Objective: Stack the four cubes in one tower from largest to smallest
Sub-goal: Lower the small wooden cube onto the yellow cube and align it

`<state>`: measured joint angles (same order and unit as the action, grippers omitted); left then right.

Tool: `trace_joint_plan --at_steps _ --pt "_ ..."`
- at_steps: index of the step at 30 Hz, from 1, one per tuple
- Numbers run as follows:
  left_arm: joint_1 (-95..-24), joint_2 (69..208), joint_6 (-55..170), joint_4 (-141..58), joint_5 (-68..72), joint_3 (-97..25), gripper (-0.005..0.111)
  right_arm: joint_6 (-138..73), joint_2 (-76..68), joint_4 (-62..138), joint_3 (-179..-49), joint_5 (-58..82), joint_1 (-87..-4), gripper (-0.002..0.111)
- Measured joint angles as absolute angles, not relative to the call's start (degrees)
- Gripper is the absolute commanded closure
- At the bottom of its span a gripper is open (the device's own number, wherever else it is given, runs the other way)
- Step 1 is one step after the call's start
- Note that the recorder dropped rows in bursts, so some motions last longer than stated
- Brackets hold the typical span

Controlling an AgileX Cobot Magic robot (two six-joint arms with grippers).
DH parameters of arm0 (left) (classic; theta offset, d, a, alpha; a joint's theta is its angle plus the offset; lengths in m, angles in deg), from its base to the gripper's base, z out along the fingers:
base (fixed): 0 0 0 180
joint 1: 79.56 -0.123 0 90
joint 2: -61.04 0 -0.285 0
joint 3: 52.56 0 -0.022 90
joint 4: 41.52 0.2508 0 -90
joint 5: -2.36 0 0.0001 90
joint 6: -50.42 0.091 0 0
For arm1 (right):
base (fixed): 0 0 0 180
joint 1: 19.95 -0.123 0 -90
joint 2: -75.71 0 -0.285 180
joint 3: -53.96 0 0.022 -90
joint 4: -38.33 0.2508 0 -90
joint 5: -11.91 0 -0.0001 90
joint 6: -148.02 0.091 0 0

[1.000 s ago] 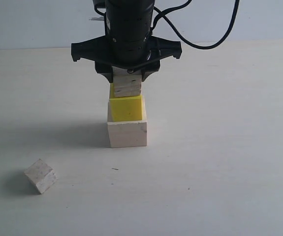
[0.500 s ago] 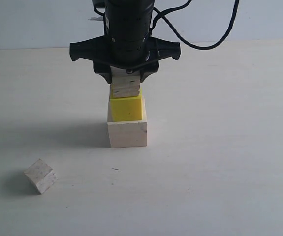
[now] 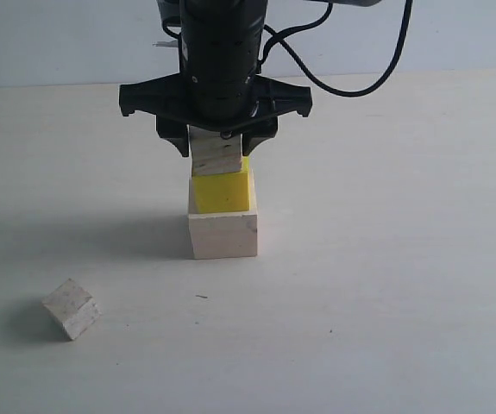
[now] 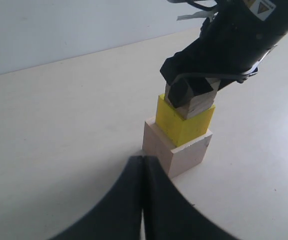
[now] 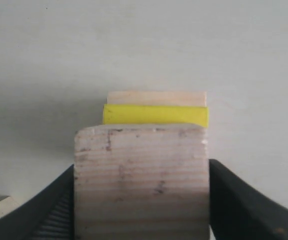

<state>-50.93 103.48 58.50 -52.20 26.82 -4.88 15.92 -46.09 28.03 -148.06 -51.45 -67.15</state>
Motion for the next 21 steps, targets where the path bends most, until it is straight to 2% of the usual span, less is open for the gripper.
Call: trace_joint_plan --at_steps 21 --pt "-50.9 103.5 58.5 -52.2 26.8 -4.9 0.107 16.2 -46.1 27.0 -148.1 -51.4 -67.2 0.046"
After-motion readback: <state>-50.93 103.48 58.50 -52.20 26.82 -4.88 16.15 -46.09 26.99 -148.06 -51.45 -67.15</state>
